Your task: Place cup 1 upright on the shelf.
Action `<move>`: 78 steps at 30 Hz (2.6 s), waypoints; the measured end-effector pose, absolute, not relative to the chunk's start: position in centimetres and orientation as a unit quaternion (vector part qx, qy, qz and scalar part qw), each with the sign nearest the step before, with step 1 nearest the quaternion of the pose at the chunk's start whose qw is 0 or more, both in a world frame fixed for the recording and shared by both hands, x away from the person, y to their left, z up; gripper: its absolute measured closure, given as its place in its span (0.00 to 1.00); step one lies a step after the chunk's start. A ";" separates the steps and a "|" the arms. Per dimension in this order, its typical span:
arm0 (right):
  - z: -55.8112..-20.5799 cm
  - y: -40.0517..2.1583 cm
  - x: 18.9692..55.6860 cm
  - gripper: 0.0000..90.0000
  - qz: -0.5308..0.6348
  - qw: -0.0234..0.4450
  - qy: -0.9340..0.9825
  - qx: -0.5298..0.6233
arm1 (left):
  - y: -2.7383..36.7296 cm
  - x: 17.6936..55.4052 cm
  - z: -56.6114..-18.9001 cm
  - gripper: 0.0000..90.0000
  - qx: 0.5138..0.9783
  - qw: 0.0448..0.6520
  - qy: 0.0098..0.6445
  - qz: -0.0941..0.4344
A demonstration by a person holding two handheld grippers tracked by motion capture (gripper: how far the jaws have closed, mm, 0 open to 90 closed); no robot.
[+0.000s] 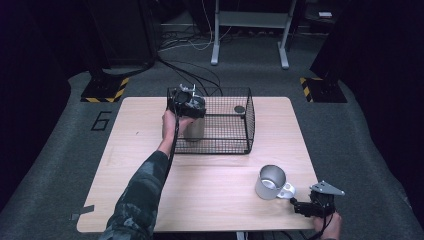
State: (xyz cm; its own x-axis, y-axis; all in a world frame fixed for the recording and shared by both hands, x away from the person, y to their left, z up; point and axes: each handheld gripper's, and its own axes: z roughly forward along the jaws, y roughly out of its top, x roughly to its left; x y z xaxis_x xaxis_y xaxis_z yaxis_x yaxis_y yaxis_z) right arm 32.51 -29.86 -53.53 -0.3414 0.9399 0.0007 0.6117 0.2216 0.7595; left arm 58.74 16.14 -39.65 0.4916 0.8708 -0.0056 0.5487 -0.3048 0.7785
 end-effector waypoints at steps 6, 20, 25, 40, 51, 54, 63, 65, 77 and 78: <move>-53.5 -29.9 32.5 0.00 0.342 0.240 0.745 0.519 | 17.0 58.3 -39.7 0.04 0.778 0.370 0.465 0.205; -53.5 -29.9 32.5 0.00 0.343 0.239 0.744 0.521 | 17.0 58.1 -39.5 0.03 0.787 0.361 0.458 0.201; -53.5 -29.9 32.5 0.00 0.342 0.240 0.745 0.520 | 16.9 57.9 -39.1 0.02 0.786 0.362 0.458 0.203; -53.5 -29.9 32.5 0.00 0.342 0.240 0.745 0.520 | 17.0 56.6 -36.4 0.00 0.791 0.362 0.441 0.221; -53.5 -29.9 32.5 0.00 0.342 0.240 0.745 0.520 | 18.1 54.9 -33.9 0.00 0.796 0.368 0.429 0.219; -53.5 -29.9 32.5 0.00 0.342 0.239 0.745 0.520 | 18.5 54.1 -33.2 0.00 0.796 0.375 0.424 0.215; -53.5 -29.9 32.5 0.00 0.342 0.240 0.745 0.520 | 19.9 51.3 -32.9 0.00 0.811 0.375 0.397 0.209; -53.5 -29.9 32.5 0.00 0.342 0.240 0.745 0.520 | 20.1 50.6 -32.9 0.00 0.813 0.375 0.391 0.212; -53.5 -29.9 32.5 0.00 0.342 0.238 0.745 0.521 | 21.6 46.8 -32.4 0.00 0.805 0.401 0.372 0.229; -53.5 -29.9 32.5 0.00 0.342 0.238 0.745 0.521 | 21.7 46.7 -32.4 0.00 0.806 0.402 0.372 0.227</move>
